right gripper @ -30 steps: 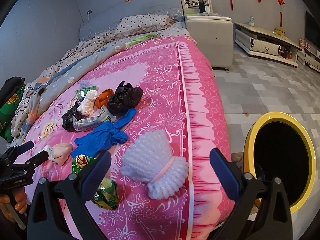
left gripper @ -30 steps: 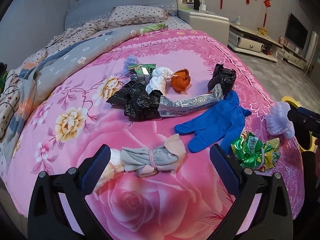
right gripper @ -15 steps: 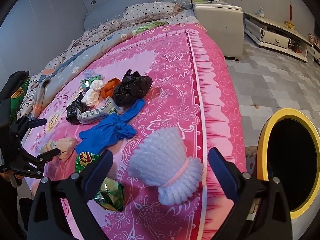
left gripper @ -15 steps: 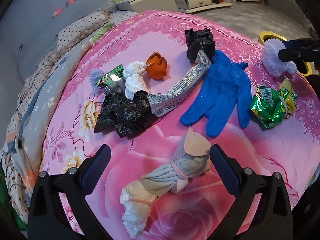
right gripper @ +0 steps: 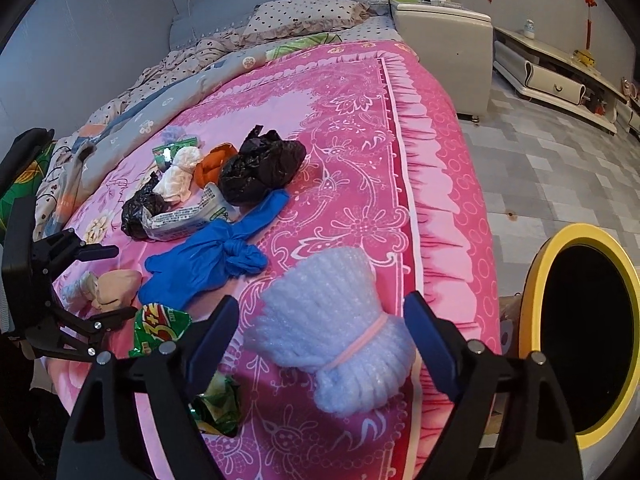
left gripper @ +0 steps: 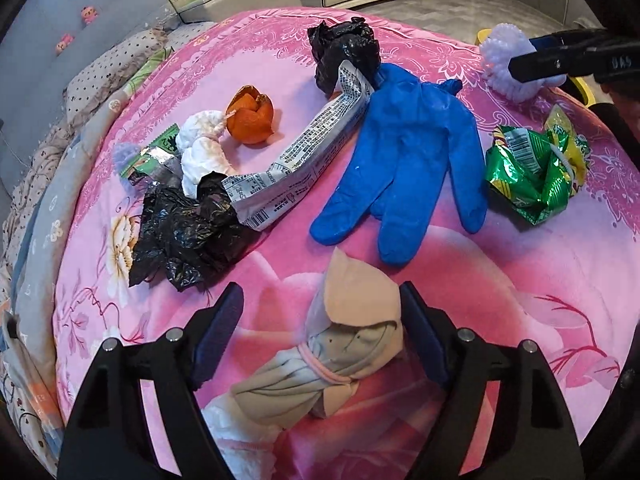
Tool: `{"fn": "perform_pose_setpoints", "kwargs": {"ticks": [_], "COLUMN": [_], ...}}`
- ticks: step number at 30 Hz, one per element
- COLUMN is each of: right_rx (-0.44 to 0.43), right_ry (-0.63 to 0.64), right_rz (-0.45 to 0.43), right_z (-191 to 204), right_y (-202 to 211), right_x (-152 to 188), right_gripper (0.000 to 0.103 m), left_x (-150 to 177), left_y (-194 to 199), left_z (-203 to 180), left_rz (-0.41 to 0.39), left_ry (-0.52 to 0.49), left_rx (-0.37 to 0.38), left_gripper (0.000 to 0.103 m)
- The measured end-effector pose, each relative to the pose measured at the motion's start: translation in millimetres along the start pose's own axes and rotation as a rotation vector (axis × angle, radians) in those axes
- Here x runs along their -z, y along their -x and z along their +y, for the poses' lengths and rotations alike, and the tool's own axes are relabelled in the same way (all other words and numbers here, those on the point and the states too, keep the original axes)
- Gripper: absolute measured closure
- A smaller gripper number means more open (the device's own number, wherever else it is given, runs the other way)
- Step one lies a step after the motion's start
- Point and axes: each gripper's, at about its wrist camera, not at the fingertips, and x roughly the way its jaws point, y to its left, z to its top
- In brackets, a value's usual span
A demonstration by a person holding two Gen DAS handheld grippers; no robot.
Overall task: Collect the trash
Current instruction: 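Grasp the grey cloth bundle with the left tool while the right tool grasps the white mesh bundle, then carry both held bundles off the bed to the yellow-rimmed trash bin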
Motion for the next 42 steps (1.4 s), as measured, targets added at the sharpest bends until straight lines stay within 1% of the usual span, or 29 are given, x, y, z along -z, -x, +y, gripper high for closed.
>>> {"fn": "perform_pose_setpoints", "kwargs": {"ticks": [1, 3, 5, 6, 8, 10, 11, 15, 17, 21, 23, 26, 31, 34, 42], "right_rx": [0.008, 0.018, 0.015, 0.014, 0.014, 0.006, 0.004, -0.013, -0.030, -0.065, -0.071, -0.104, -0.162, -0.168, -0.200], "right_ry": [-0.004, -0.004, -0.011, -0.013, -0.017, -0.031, -0.032, -0.034, -0.033, -0.035, -0.038, -0.055, -0.081, -0.090, -0.096], "right_rz": [0.001, 0.008, 0.015, 0.012, 0.003, -0.001, -0.005, -0.013, -0.014, -0.029, -0.040, -0.047, -0.052, -0.070, -0.121], "right_z": [-1.1, -3.6, -5.3, -6.1, -8.0, -11.1, -12.6, -14.3, -13.6, -12.9, -12.1, -13.7, -15.0, -17.5, -29.0], "right_y": [-2.3, -6.9, -10.8, -11.5, -11.5, -12.2, -12.4, -10.8, -9.1, -1.7, 3.7, 14.2, 35.2, 49.7, 93.5], "right_x": [-1.1, -4.0, -5.4, -6.5, -6.4, -6.7, -6.8, -6.1, -5.9, -4.8, -3.5, -3.1, -4.0, -3.4, -2.6], "right_gripper": [0.024, 0.025, 0.028, 0.028, 0.031, 0.034, 0.036, 0.042, 0.046, 0.048, 0.048, 0.048, 0.048, 0.048, 0.048], "left_x": [-0.1, -0.9, -1.9, -2.2, -2.6, -3.2, -3.1, -0.6, -0.3, 2.2, 4.9, 9.5, 16.9, 18.7, 6.0], "left_y": [-1.8, -4.4, -4.7, -4.9, -4.3, -4.3, -4.6, -3.5, -1.3, 8.9, 18.3, 34.5, 68.1, 88.3, 138.4], "left_z": [2.8, 6.7, 8.1, 7.7, 5.9, 5.1, 4.2, 7.2, 8.7, 9.4, 11.2, 14.0, 17.6, 18.2, 19.7], "left_rz": [0.005, 0.007, -0.004, -0.008, -0.019, -0.025, -0.028, -0.032, -0.034, -0.038, -0.049, -0.065, -0.102, -0.128, -0.234], "left_ry": [0.015, 0.040, 0.049, 0.051, 0.058, 0.069, 0.072, 0.120, 0.138, 0.159, 0.180, 0.213, 0.263, 0.289, 0.386], "left_rx": [0.018, 0.042, 0.064, 0.075, 0.110, 0.132, 0.133, 0.145, 0.139, 0.117, 0.123, 0.115, 0.067, 0.024, -0.046], "left_gripper": [0.027, 0.030, 0.042, 0.045, 0.064, 0.071, 0.072, 0.074, 0.075, 0.075, 0.075, 0.075, 0.075, 0.075, 0.075]}}
